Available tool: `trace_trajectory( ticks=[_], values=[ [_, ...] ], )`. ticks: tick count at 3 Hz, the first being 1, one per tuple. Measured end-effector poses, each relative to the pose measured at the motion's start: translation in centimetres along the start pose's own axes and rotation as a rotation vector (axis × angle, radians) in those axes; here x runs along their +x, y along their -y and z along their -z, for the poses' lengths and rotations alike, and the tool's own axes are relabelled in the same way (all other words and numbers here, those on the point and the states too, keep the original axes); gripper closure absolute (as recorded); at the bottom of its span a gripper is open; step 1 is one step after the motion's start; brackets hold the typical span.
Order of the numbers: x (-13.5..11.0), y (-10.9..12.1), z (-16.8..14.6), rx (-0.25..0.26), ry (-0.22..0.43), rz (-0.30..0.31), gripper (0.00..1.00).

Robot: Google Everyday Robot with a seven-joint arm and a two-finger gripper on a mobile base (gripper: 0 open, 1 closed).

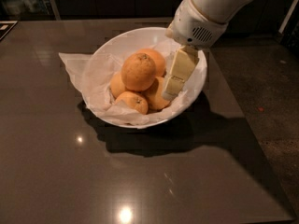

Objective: Pick orange from white bowl

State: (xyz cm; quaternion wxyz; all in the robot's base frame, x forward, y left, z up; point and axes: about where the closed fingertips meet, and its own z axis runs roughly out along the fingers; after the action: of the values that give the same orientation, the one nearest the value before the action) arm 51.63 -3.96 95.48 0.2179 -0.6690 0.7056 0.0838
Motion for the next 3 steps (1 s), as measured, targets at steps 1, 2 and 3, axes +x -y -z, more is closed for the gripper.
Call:
trace_trajectory(
  ticks=[1,2,3],
  values=[
    [-0.3,0.1,-0.8,-0.015,0.012,-0.012,0.04],
    [-0.9,0.2,-1.5,-0.038,0.019,-0.007,0.16],
    [-1.6,0.3,-2.4,-0.065,0.016,0.012,0.18]
  ],
)
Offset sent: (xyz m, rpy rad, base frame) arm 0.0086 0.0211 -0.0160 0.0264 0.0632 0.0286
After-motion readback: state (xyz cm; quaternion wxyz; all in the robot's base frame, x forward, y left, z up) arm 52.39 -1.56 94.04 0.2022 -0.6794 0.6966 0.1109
